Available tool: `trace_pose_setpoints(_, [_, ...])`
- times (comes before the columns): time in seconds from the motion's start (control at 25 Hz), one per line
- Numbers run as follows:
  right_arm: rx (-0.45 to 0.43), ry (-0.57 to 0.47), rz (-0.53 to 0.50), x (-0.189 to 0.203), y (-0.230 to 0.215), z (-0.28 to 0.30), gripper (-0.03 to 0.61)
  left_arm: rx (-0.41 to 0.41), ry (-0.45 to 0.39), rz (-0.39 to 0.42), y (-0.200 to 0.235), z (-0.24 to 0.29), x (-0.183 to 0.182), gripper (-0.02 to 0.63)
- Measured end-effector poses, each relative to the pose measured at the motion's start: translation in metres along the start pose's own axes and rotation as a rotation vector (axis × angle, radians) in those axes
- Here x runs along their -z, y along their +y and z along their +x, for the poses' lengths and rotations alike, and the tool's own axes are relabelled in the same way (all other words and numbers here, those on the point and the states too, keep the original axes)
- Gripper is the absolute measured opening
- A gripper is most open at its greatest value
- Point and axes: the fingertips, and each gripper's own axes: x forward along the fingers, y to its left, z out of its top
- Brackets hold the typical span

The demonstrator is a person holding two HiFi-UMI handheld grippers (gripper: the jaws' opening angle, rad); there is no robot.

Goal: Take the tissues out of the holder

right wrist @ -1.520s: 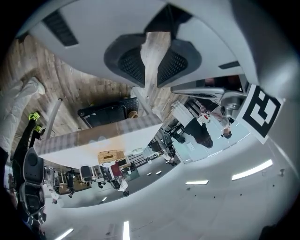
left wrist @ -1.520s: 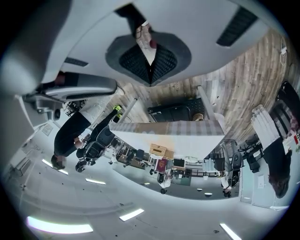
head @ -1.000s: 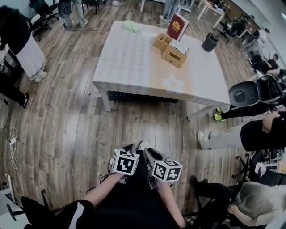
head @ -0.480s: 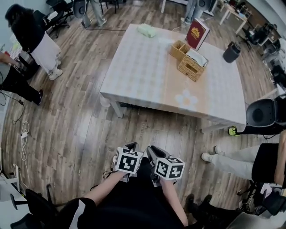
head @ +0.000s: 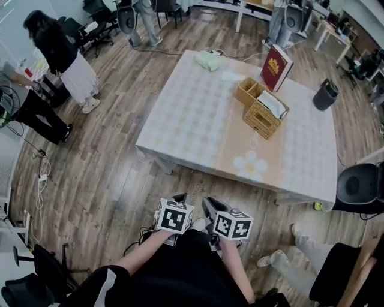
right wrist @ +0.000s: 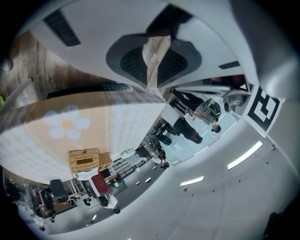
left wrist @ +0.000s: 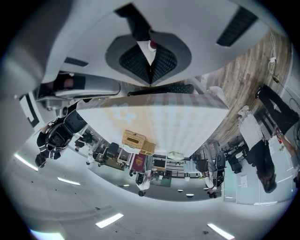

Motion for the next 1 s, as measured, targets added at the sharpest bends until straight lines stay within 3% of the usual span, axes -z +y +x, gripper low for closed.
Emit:
trace_pose_setpoints(0.2, [-0.045, 0.002, 0.018, -0.018, -0.008, 0.01, 0.078, -0.009, 0.023, -0.022, 0.0, 0.016, -0.015, -0.002])
trace_pose_setpoints(0.44, [-0.021, -0.02, 0.03, -0.041, -0.034, 0.015, 0.075, 0.028, 0.023, 0.003, -0.008, 0.054, -0.045, -0.002])
trace_pose_setpoints(0.72, [0.073, -0.072, 0.065, -0.101, -0.076, 0.023, 0.075, 0.119, 0.021, 0.078, -0.018, 0.099, -0.11, -0.002])
trace_pose_setpoints(1.0, [0.091, -0.077, 0.038, -0.162, -0.081, 0.058, 0.077, 0.159, 0.023, 0.11, 0.005, 0.126, -0.174, -0.002])
